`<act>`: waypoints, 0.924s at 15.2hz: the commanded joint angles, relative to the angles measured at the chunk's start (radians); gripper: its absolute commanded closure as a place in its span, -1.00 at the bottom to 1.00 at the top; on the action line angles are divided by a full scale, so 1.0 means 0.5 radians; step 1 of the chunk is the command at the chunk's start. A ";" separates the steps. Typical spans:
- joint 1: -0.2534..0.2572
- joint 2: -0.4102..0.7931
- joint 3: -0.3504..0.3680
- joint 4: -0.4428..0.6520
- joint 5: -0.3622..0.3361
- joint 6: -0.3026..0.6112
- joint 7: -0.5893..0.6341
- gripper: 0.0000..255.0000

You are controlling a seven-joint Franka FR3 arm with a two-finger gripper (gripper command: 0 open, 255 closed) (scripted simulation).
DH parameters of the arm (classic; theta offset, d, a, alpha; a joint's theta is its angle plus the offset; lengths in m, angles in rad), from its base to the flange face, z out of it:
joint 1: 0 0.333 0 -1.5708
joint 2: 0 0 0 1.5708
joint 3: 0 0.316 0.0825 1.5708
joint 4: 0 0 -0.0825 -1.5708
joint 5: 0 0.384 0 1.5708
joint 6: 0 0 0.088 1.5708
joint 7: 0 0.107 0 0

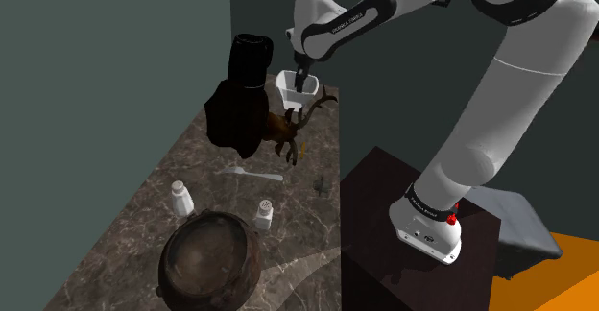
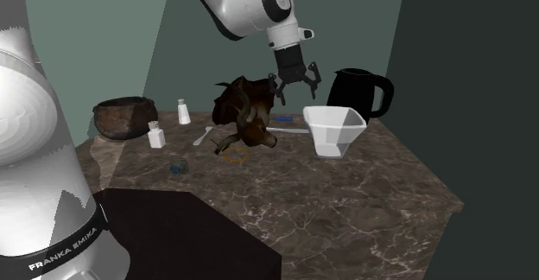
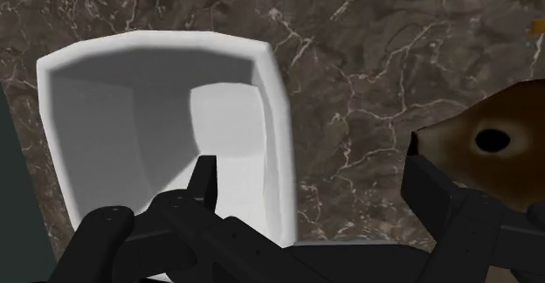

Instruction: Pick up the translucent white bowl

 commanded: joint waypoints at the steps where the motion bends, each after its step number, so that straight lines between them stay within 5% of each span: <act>1: -0.001 0.137 -0.006 0.087 -0.052 0.076 -0.013 -1.00; 5: 0.005 0.377 -0.016 0.284 -0.124 0.161 -0.036 -1.00; 14: 0.016 0.514 -0.042 0.259 -0.185 0.315 0.044 -1.00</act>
